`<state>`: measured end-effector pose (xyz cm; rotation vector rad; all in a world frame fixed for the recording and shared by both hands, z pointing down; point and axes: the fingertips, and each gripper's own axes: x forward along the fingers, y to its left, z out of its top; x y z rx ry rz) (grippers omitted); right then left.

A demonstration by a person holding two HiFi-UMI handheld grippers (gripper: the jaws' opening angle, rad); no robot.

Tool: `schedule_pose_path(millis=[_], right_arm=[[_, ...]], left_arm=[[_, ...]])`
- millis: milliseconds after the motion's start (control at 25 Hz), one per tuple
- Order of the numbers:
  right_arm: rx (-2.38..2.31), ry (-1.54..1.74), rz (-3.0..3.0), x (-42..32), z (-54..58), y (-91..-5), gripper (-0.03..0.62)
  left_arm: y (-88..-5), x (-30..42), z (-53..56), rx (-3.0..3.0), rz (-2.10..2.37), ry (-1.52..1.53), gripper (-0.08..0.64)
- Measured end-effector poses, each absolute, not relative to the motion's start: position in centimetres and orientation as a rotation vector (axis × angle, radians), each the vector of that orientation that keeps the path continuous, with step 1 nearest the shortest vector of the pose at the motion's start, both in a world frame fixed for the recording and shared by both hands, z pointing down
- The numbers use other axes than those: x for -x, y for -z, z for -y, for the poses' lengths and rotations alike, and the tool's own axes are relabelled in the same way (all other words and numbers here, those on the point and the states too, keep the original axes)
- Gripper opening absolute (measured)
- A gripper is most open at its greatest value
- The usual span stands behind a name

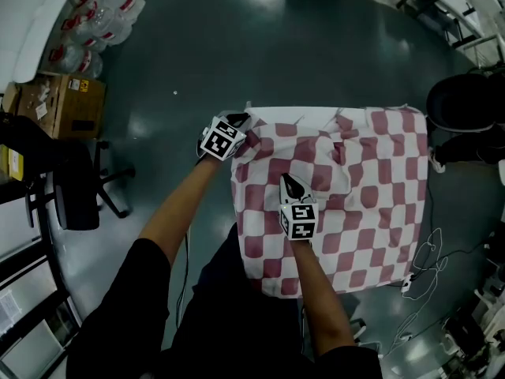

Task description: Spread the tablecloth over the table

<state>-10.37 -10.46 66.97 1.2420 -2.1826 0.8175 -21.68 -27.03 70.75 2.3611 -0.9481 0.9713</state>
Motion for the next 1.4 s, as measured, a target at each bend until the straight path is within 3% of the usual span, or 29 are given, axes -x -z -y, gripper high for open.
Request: schedule_pose_path(millis=[320,920,1400], right_arm=[[-1.263,-0.796,2.187,10.3,11.0,-66.1,0.018],[-1.288,-0.776,2.190,10.4,11.4,-65.3,0.018],[-1.355,-0.779,2.167,6.9,13.1,-64.8,0.018]], left_arm=[[-69.6,23.6,27.9,-2.345,0.972,-0.863,0.017],[-62.4,35.2,34.8,-2.241,1.431,-0.632,0.017],[-61.4,40.8,37.8,-2.127,1.595,-0.569,0.018]])
